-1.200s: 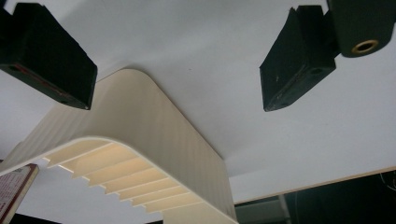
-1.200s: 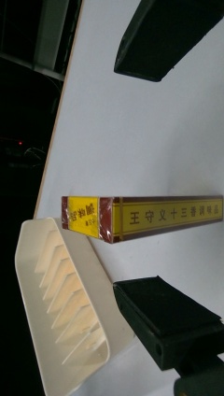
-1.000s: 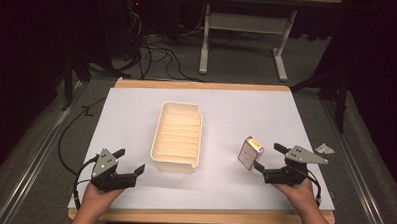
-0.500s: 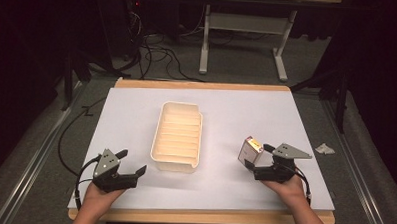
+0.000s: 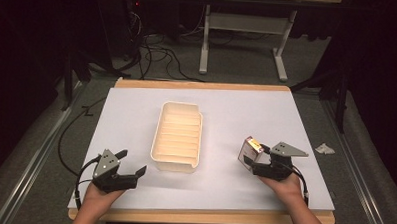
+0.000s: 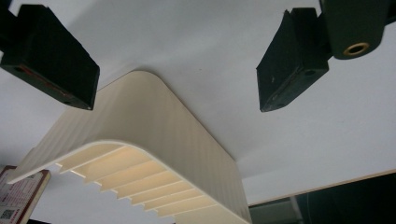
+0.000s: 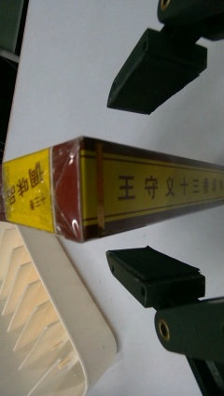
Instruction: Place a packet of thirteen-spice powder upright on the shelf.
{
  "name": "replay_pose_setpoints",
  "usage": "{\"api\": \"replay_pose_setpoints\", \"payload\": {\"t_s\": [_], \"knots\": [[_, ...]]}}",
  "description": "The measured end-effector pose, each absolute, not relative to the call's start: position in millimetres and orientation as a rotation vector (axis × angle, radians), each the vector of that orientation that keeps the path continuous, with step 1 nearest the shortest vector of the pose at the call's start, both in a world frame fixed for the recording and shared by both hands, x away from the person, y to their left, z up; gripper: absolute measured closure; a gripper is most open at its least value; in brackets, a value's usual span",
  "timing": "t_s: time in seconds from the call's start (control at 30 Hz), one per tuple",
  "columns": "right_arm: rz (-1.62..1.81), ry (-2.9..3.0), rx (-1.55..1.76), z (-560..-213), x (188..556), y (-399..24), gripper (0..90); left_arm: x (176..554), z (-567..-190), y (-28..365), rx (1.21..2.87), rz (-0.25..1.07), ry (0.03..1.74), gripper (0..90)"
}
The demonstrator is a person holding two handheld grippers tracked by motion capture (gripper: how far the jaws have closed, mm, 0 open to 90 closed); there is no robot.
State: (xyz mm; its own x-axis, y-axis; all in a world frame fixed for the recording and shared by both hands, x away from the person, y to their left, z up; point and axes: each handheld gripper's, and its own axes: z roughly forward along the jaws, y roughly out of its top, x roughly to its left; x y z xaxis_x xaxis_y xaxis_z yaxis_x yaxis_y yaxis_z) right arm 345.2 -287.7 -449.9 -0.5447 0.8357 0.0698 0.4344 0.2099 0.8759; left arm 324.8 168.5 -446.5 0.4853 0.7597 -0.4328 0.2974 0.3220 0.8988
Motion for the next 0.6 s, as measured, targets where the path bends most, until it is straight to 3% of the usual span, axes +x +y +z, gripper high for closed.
{"api": "replay_pose_setpoints", "payload": {"t_s": [0.6], "knots": [[1.292,2.005,1.100,-441.7,337.4,-289.2,54.2,324.4,-448.3,166.4,1.278,0.395,1.071,14.1]]}}
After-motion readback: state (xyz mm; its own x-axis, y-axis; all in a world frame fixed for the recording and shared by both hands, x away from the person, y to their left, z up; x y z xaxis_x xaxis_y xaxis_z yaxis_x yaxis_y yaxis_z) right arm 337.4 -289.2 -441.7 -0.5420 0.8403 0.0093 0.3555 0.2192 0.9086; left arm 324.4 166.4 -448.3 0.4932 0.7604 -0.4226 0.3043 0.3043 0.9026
